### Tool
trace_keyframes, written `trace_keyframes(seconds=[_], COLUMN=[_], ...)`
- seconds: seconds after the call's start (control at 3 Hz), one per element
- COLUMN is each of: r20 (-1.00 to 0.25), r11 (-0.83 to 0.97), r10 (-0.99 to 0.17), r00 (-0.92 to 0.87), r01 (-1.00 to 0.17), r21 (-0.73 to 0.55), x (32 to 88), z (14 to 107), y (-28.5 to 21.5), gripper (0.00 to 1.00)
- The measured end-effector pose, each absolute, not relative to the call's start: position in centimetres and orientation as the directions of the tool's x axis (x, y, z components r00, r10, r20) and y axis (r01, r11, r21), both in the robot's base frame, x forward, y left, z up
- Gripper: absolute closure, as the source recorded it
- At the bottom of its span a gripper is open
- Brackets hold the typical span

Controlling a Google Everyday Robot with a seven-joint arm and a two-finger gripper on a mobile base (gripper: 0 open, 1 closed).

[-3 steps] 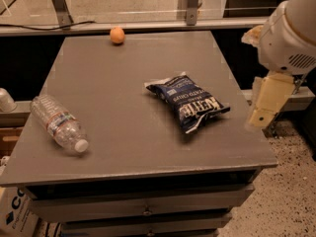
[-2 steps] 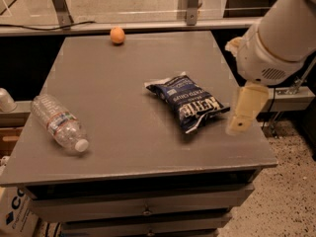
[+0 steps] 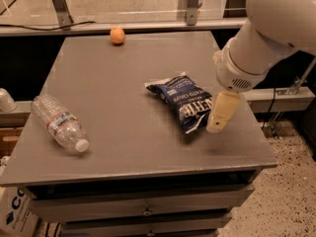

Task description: Move blue chip bag near orange

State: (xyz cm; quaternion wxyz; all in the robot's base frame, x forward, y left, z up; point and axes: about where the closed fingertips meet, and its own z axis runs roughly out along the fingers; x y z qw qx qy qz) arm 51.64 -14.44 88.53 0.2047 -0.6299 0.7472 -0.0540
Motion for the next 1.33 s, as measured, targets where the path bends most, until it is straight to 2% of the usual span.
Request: trace_keyframes(seconds=[0.67, 1.0, 1.33], r20=[-0.247, -0.264, -0.277], r11=[0.241, 0.257, 0.271], r10=[-0.954, -0.947, -0.941], r00=[-0.168, -0.181, -0.192], r01=[-0.922, -0.922, -0.921], r21=[-0.304, -0.289, -0.281], x=[53.1, 53.3, 53.3], z=[84.6, 83.7, 83.6], y=[-13.5, -13.3, -13.5], gripper=[0.0, 0.18, 0.41])
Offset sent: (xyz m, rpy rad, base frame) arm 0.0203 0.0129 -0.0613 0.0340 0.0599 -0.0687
